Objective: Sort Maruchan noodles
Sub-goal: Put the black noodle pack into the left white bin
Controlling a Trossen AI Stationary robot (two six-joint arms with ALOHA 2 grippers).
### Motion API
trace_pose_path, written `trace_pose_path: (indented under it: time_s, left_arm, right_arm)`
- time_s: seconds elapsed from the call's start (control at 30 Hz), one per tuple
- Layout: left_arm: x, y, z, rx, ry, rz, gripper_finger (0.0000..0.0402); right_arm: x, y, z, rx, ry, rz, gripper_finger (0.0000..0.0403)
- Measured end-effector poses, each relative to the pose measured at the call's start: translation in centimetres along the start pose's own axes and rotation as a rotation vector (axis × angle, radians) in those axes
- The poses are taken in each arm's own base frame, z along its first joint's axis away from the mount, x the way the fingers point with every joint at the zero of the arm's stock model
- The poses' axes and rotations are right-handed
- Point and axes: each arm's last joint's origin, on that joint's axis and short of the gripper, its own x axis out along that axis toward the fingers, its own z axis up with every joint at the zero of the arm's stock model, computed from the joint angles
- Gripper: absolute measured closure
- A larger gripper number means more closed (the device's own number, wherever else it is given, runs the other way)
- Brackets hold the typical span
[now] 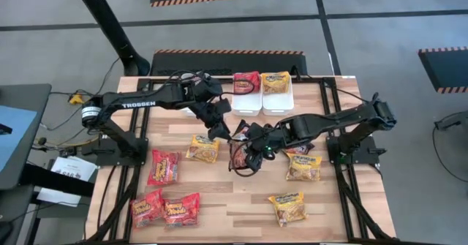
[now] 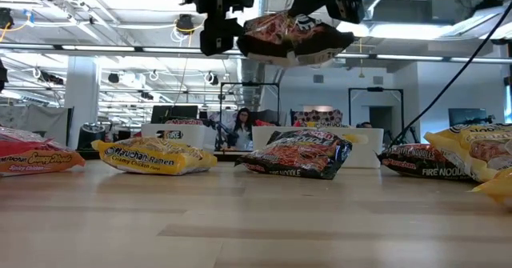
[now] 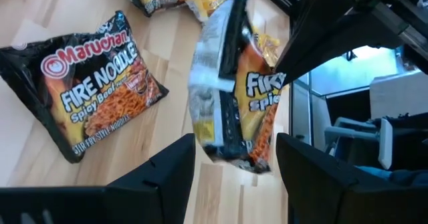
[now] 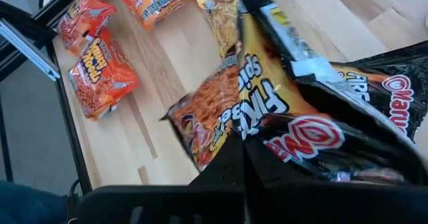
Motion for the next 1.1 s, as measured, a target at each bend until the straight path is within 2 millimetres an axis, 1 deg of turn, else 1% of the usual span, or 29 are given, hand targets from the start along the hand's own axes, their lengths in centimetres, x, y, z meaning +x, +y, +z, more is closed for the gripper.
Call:
trace_pose_path:
  time_s: [0.33,0.77,1.0,1.1]
  left_arm:
    - [0.1,-0.2,-0.2,-0.022,0.019,-0.008,0.0205]
    - [0.1,-0.2,-0.2,-0.023,0.026,-0.025,0.0205]
    - [0.1,-0.3,-0.5,-0.026,0.068,-0.08,0.0205]
    - [0.1,-0.5,-0.6,-0.008,0.075,-0.096,0.0205]
  right_arm:
    - [0.0,0.1,0.1,-0.003,-0.025,-0.014,0.04]
    - [-0.1,0.7,0.7,-0.012,-0.091,0.046,0.0402]
    - [0.0,0.4,1.0,-0.006,-0.097,0.04,0.0402]
    - [-0.2,0.3,1.4,0.002,-0.11,0.043,0.0402]
